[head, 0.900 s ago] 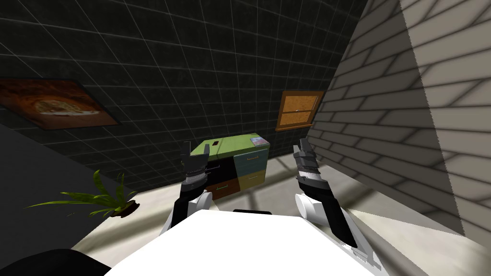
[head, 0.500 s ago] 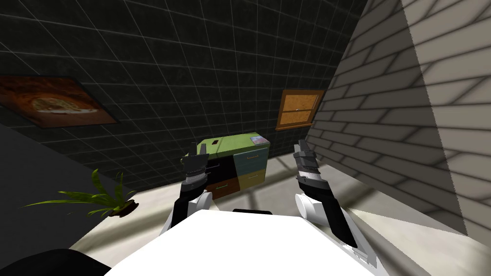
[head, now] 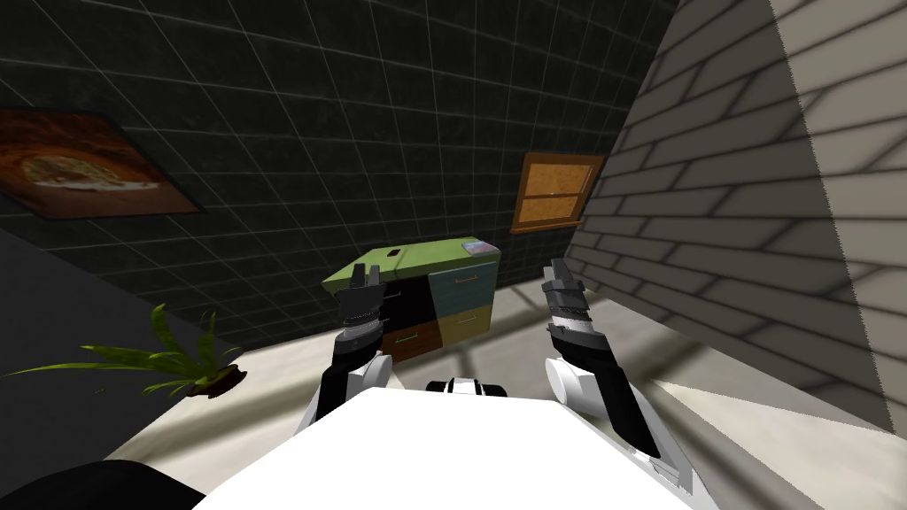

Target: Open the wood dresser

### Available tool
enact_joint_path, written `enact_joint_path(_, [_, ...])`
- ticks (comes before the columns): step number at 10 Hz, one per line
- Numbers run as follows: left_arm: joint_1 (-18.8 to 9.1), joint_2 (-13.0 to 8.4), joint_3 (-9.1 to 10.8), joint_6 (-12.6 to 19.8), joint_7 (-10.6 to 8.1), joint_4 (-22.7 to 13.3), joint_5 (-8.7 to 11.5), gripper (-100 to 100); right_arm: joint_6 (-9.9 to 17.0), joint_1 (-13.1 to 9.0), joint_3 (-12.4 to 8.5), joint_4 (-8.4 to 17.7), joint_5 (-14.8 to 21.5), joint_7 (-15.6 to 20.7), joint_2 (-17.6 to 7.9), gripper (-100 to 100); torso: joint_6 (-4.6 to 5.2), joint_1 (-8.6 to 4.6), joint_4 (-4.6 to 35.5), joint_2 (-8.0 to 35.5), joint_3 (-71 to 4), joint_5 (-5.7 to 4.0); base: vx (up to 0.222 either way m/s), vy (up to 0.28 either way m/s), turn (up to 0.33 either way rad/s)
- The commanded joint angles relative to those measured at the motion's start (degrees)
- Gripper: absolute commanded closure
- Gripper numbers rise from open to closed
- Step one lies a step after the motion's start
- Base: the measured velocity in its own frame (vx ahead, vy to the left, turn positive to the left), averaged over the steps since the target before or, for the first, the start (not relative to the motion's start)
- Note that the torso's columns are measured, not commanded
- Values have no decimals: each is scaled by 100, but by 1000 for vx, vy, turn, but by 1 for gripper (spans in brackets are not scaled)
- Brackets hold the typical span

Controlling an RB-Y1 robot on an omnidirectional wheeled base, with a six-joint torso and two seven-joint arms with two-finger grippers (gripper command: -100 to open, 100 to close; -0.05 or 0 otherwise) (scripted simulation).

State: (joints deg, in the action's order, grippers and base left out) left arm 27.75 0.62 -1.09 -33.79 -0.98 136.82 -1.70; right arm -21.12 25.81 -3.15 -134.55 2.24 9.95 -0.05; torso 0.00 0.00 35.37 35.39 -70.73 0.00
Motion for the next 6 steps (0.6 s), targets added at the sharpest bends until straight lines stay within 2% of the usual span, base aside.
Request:
enact_joint_path(1, [-11, -244, 7, 18, 2, -51, 4, -100, 0, 0, 0, 0, 0, 0, 0, 0, 0, 0, 423, 423, -846, 0, 14, -15, 6])
enact_joint_path(3, [-38, -544, 22, 59, 8, -166, 12, -100, 1, 1, 0, 3, 0, 0, 1, 0, 0, -6, 667, 665, -1355, -1, 19, -38, 13])
enact_joint_path(6, [-98, -850, 58, 154, 21, -433, 31, -100, 1, 1, 1, 3, 0, 0, 1, 0, 0, -4, 689, 684, -1387, -1, 38, -64, 19])
